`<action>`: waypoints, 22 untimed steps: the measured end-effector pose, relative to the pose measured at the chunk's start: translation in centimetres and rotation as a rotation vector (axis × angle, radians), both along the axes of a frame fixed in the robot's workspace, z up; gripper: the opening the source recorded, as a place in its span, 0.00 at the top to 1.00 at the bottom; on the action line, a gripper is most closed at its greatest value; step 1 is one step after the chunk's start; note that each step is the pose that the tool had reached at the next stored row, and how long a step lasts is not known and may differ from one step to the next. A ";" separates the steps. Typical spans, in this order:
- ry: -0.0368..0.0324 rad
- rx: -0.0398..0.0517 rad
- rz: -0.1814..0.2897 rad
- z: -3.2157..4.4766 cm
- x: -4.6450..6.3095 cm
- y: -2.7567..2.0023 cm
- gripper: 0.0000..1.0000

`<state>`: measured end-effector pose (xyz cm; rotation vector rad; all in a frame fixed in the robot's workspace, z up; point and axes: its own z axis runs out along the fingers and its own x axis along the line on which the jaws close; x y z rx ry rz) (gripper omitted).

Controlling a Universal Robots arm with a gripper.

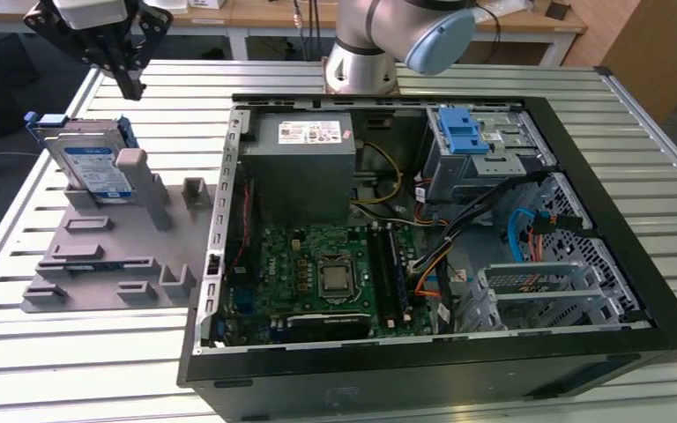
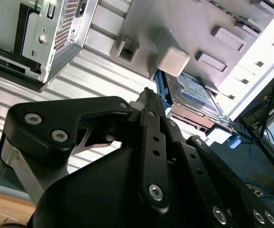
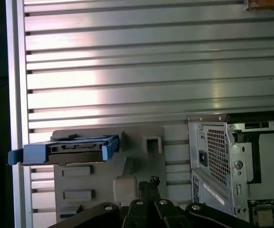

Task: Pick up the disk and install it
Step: 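Reach for the disk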

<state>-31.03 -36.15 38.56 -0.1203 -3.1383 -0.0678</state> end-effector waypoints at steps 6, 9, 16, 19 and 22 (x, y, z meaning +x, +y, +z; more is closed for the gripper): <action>0.0003 0.0000 0.000 -0.01 -0.6 0.20 0.89; 0.0004 0.0000 0.000 -0.02 -0.9 0.32 0.89; 0.0018 0.0000 0.000 -0.04 -1.7 0.56 0.89; 0.0024 -0.0001 0.000 -0.05 -2.1 0.65 0.89; 0.0029 0.0000 0.000 -0.06 -2.4 0.72 0.89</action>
